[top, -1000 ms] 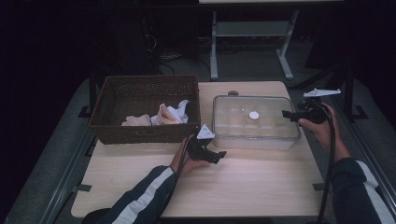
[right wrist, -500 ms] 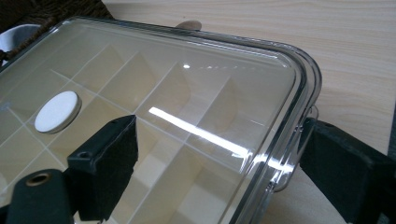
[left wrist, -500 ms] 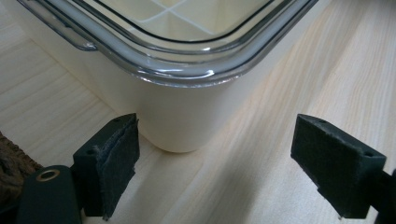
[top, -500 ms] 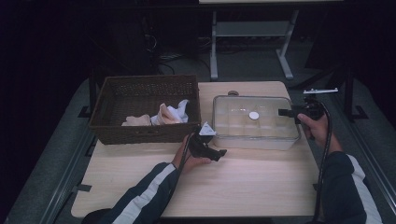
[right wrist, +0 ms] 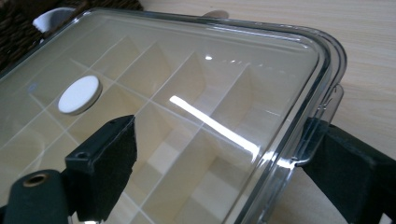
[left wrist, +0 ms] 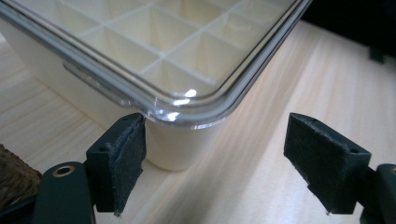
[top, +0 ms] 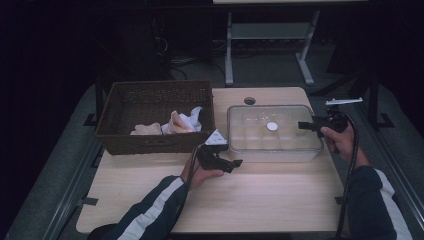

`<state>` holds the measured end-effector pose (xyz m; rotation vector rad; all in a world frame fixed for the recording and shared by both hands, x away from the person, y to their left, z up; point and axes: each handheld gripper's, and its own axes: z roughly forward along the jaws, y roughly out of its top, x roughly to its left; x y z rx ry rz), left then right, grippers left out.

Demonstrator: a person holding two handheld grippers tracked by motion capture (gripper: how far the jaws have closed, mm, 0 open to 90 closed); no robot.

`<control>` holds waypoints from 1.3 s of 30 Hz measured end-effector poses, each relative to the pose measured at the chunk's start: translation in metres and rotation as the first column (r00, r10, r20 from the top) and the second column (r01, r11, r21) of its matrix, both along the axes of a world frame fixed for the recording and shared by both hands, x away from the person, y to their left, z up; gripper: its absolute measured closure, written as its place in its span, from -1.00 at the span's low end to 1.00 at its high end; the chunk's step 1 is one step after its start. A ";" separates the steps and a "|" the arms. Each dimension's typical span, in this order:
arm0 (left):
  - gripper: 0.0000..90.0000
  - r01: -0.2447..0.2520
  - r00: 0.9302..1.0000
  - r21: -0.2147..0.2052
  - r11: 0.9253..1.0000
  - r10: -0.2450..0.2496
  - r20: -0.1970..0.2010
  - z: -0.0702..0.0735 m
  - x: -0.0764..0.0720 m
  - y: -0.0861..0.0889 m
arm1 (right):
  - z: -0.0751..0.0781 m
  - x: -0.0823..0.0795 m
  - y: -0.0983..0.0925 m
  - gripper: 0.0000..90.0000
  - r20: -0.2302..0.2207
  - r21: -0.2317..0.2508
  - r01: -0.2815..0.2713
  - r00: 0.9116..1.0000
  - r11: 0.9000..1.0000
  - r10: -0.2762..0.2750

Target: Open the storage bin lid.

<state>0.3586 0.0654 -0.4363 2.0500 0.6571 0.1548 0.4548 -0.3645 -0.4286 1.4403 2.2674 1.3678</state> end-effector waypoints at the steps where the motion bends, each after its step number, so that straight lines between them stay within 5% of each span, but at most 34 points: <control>1: -0.54 0.000 1.000 0.000 1.000 0.000 0.000 0.000 0.000 0.000 | 0.000 0.000 0.000 -0.75 0.000 0.000 0.000 1.000 1.000 0.000; 11: -0.51 0.005 0.999 -0.021 1.000 -0.006 -0.032 0.003 -0.003 0.006 | 0.002 -0.005 0.000 -0.75 -0.016 -0.001 -0.064 0.998 0.998 0.064; 21: -0.56 -0.058 0.994 -0.078 0.995 0.050 -0.096 0.001 0.011 0.010 | 0.006 -0.008 -0.001 -0.76 -0.025 -0.030 -0.123 0.992 0.992 0.122; 28: -0.56 -0.078 0.994 -0.072 0.994 0.072 -0.079 0.004 0.010 0.008 | 0.010 -0.003 -0.002 -0.71 0.015 -0.073 -0.051 0.999 0.996 0.052; 39: -0.47 -0.090 0.994 -0.094 0.991 0.083 -0.075 0.009 0.006 0.015 | 0.004 0.005 0.002 -0.72 0.019 -0.013 -0.020 1.000 1.000 0.020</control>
